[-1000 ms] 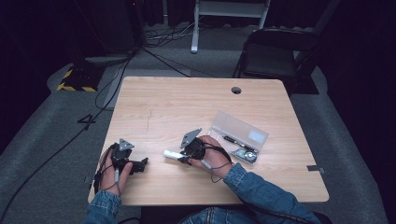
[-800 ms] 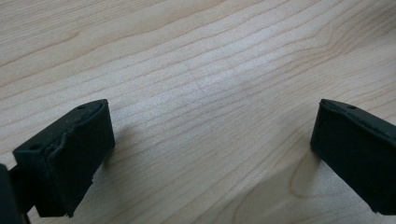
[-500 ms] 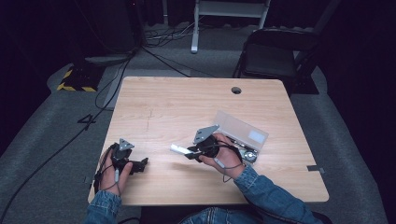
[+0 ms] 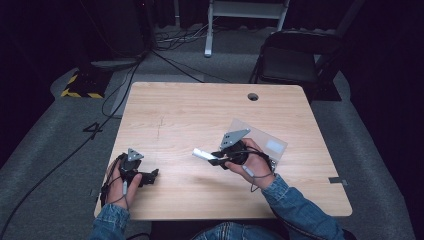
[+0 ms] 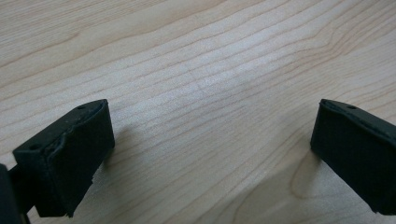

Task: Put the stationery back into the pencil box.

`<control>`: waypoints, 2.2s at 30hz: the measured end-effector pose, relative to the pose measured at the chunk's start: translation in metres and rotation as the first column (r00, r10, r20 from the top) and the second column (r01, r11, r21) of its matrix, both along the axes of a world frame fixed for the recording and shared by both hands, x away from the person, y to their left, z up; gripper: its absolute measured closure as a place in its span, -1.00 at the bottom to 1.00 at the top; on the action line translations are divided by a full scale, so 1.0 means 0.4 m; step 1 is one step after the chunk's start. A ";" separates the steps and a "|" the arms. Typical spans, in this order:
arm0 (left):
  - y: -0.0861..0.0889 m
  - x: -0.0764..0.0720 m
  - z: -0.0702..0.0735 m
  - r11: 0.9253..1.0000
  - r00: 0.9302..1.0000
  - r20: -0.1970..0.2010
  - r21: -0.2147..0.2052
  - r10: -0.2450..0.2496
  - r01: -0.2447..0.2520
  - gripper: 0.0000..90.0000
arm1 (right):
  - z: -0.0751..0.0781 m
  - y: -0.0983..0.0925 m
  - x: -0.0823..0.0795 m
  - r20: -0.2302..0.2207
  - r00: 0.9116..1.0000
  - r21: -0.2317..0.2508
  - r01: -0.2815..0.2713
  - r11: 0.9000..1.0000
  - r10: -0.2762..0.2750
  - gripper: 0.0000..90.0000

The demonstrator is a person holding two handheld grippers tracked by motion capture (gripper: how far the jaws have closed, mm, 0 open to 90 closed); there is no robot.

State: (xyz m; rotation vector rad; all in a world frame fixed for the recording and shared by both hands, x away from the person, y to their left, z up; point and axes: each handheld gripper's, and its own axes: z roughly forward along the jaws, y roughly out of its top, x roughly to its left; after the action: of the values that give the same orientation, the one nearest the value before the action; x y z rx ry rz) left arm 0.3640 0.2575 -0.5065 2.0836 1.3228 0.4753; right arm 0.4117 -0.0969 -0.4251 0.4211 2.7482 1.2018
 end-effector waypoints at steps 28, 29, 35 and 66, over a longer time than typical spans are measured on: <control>0.000 0.000 0.000 1.000 1.000 0.000 -0.001 -0.001 0.001 -1.00 | 0.044 -0.170 0.067 0.001 0.994 -0.091 0.106 0.990 -0.106 0.60; 0.000 0.000 0.000 1.000 1.000 0.000 -0.001 -0.001 0.001 -1.00 | 0.041 -0.176 0.072 0.000 0.993 -0.097 0.114 0.989 -0.115 0.60; 0.000 0.000 0.000 1.000 1.000 -0.001 -0.001 -0.001 0.001 -1.00 | 0.031 -0.198 0.088 -0.012 0.991 -0.158 0.133 0.979 -0.136 0.60; 0.000 0.001 0.000 1.000 1.000 -0.003 -0.003 -0.004 0.004 -1.00 | -0.051 -0.236 0.133 -0.097 0.979 -0.315 0.139 0.939 -0.178 0.60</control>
State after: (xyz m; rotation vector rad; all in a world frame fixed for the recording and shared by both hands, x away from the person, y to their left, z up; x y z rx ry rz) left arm 0.3644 0.2575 -0.5065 2.0848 1.3202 0.4677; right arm 0.4650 -0.1911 -0.4454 0.6851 2.8699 0.7165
